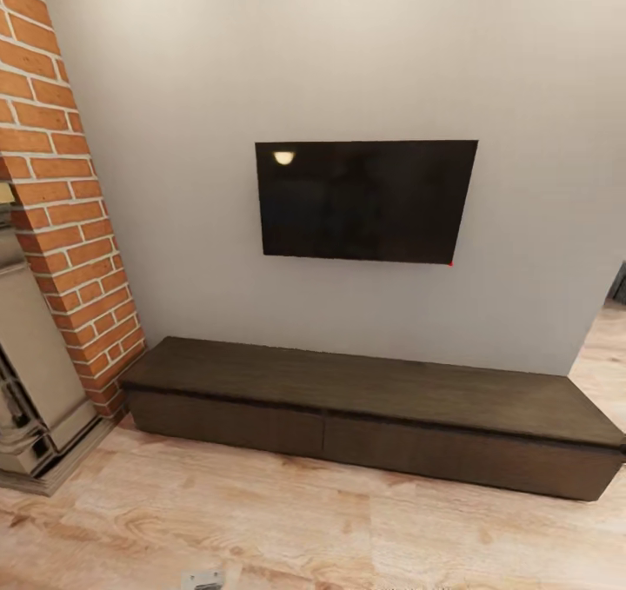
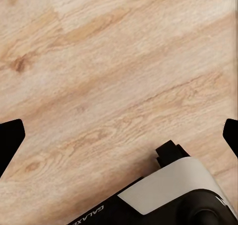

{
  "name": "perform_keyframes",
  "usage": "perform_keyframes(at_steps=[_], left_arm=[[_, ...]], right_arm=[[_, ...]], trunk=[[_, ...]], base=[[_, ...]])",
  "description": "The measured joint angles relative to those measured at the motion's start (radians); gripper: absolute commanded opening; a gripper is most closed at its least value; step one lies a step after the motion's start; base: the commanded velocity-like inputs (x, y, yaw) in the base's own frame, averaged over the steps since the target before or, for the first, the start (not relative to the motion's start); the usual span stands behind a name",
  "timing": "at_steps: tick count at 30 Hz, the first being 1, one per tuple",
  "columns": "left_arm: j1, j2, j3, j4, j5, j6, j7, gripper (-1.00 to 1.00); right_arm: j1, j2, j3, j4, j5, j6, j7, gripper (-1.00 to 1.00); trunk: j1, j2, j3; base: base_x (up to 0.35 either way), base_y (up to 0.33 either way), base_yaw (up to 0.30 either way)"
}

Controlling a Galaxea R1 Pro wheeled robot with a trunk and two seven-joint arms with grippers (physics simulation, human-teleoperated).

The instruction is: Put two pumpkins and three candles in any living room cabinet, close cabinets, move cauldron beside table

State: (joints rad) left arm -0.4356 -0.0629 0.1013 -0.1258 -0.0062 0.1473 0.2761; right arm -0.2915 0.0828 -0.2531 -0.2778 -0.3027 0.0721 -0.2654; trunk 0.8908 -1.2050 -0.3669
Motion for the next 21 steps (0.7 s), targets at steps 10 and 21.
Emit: perform_keyframes(at_steps=[10,21], left_arm=[[0.000,0.000,0.000,0.000,0.000,0.000,0.000,1.00],[0.000,0.000,0.000,0.006,0.001,-0.046,0.000,1.00]], right_arm=[[0.000,0.000,-0.001,0.000,0.000,-0.002,-0.003,1.00],[0.000,0.001,-0.001,0.000,0.001,0.000,-0.007,1.00]], trunk=[[0.000,0.000,0.000],[0.000,0.000,0.000]], base=[[0.000,0.000,-0.279],[0.000,0.000,-0.279]])
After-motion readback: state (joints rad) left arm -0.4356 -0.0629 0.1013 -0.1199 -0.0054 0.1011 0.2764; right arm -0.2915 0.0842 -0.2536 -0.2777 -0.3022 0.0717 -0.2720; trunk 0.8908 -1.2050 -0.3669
